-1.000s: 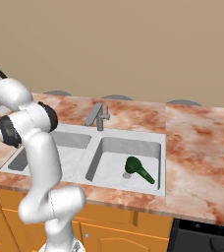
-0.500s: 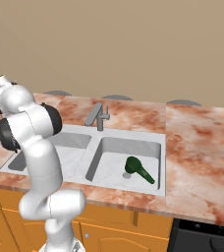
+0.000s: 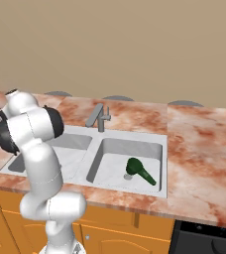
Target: Move any existing items from the left basin to the right basin for drying. Then move the cup from the counter to the left basin of the sink for washing.
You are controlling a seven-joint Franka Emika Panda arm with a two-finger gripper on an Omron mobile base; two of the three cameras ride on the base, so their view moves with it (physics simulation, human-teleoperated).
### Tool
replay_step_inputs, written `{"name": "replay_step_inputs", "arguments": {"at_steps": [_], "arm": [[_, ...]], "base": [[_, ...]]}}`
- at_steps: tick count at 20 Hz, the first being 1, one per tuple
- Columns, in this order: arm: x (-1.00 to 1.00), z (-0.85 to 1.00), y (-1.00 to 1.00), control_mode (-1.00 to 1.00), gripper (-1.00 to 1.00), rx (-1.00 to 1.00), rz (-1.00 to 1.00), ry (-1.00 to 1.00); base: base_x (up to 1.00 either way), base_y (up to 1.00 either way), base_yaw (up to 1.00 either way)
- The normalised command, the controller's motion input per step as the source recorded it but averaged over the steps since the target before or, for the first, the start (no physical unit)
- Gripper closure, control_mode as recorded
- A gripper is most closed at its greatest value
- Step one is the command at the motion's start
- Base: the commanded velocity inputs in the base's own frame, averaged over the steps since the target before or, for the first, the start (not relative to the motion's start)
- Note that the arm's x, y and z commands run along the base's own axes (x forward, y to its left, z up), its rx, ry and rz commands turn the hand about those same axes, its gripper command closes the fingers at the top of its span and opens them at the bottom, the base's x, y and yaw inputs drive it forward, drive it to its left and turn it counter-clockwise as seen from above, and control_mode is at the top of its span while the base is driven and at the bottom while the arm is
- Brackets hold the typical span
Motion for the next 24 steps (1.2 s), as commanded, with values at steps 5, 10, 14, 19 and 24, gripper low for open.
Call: {"name": "replay_step_inputs", "arguments": {"at_steps": [5, 10, 14, 19, 24], "arm": [[0.27, -0.50, -0.01, -1.00, 1.00, 0.06, 0.00, 0.00], [0.32, -0.44, -0.05, -1.00, 1.00, 0.07, 0.00, 0.00], [0.22, -0.41, -0.06, -1.00, 1.00, 0.07, 0.00, 0.00], [0.04, -0.38, -0.02, -1.00, 1.00, 0.06, 0.00, -0.03], [0.00, -0.26, -0.04, -1.00, -1.00, 0.04, 0.00, -0.05]], "base": [[0.00, 0.00, 0.00], [0.00, 0.00, 0.00], [0.00, 0.00, 0.00], [0.00, 0.00, 0.00], [0.00, 0.00, 0.00]]}}
